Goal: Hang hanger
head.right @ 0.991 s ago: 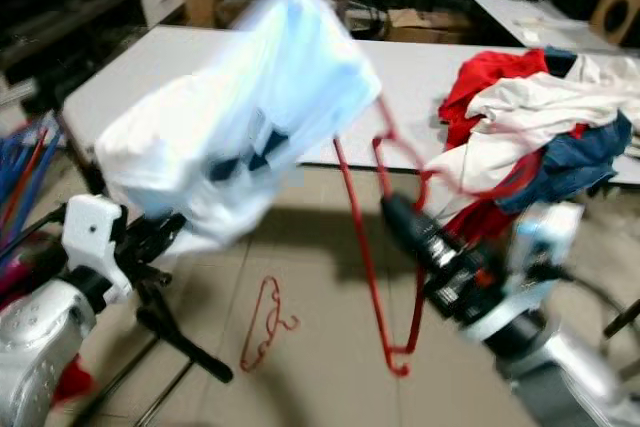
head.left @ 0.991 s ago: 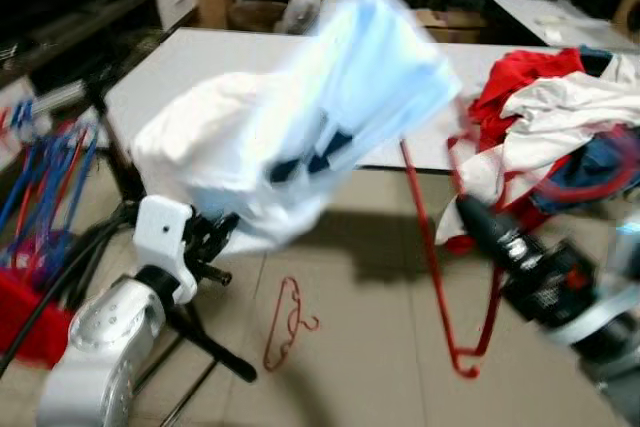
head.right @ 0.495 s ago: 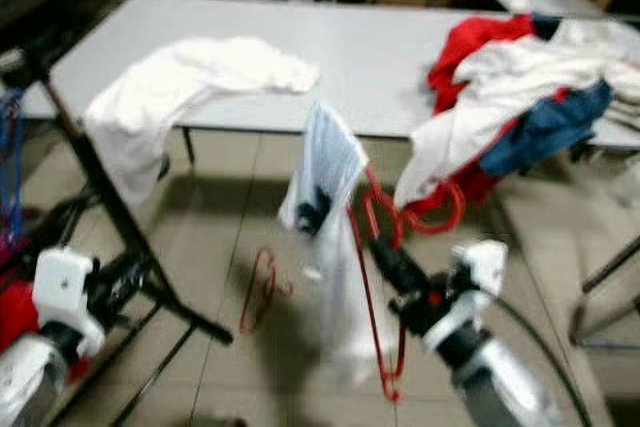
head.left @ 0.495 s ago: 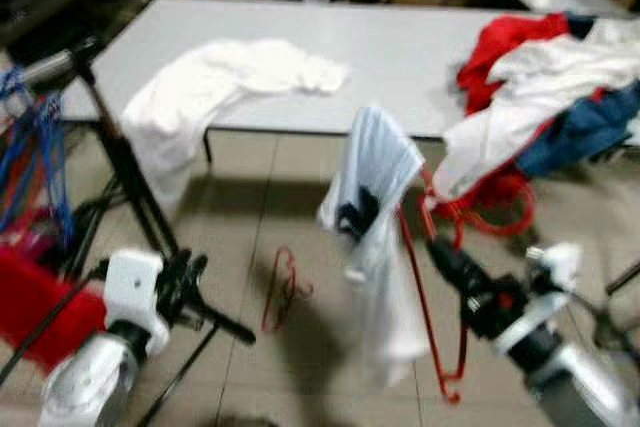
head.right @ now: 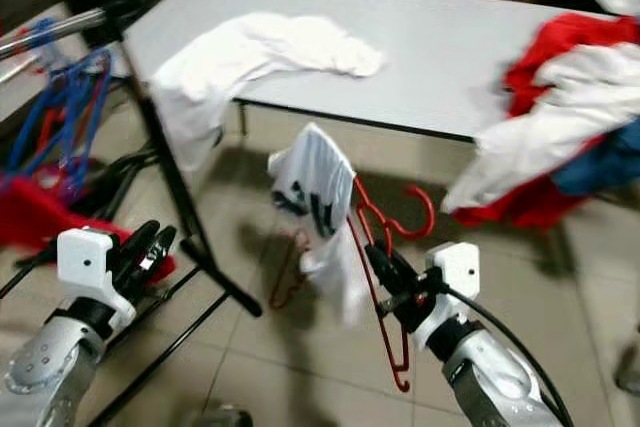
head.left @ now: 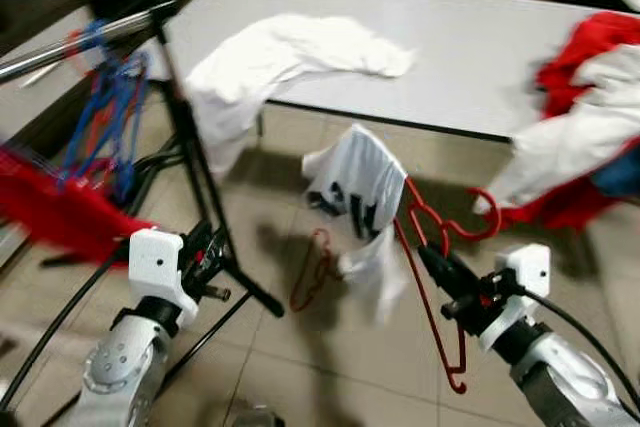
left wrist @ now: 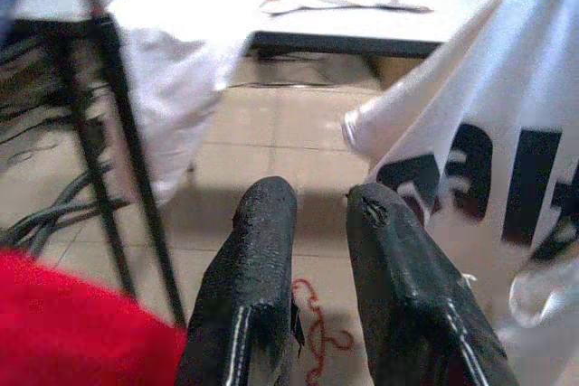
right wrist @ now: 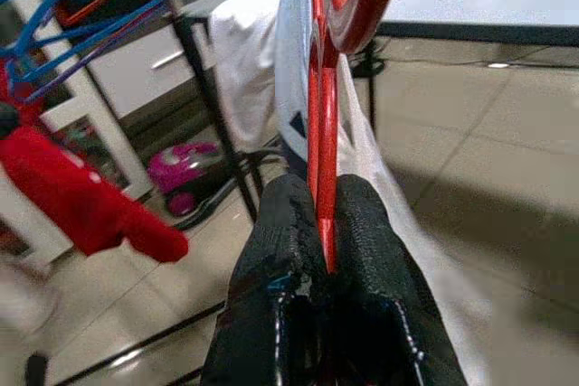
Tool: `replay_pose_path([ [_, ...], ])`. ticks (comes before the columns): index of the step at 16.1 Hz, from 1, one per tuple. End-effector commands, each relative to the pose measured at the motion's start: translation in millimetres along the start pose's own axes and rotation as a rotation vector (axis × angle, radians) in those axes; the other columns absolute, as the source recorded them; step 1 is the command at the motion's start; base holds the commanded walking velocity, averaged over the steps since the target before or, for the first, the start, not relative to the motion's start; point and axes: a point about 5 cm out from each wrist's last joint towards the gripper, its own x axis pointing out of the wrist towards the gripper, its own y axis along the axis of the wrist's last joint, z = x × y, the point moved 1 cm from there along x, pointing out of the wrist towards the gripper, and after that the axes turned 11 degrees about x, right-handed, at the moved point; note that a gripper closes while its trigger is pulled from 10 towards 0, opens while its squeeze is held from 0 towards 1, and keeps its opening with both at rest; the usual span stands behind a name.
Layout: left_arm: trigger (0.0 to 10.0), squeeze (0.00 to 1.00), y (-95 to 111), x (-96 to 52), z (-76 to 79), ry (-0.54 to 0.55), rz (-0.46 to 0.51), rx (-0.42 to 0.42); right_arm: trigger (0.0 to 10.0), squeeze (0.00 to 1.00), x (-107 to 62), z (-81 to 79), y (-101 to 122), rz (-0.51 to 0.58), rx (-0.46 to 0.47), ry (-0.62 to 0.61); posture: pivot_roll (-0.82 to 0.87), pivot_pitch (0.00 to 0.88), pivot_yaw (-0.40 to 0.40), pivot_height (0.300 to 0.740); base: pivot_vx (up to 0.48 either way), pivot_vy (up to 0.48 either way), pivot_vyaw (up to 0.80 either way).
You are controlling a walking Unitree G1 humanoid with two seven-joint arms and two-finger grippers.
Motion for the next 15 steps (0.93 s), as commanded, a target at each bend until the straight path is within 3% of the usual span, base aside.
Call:
replay_pose_path([
  [1, 10.0, 0.0, -3, 1.2, 1.8, 0.015, 0.005, -0.004, 10.0, 0.0, -0.7, -1.4, 5, 0.027, -0.027, 0.029, 0.04, 0.03, 0.012, 0.74, 0.0, 0.0, 0.8],
  [6, 10.0, 0.0, -5, 3.4, -3.7, 0.048, 0.005, 0.065, 10.0, 0.0, -3.1, 4.7, 7, 0.02, -0.108, 0.122, 0.06, 0.011, -0.02, 0.74, 0.0, 0.0, 0.8],
  [10, 10.0, 0.0, -9, -2.6, -7.6, 0.039, -0.012, 0.052, 10.0, 0.0, 3.4, 4.5, 2, -0.024, -0.126, 0.186, 0.07, 0.019, -0.032, 0.74, 0.0, 0.0, 0.78],
  [15, 10.0, 0.0, -9, -1.4, 6.2, 0.0, -0.021, 0.092, 10.0, 0.0, -1.2, 4.2, -19, -0.038, -0.04, 0.104, 0.08, 0.038, -0.04, 0.74, 0.0, -0.061, 0.79],
])
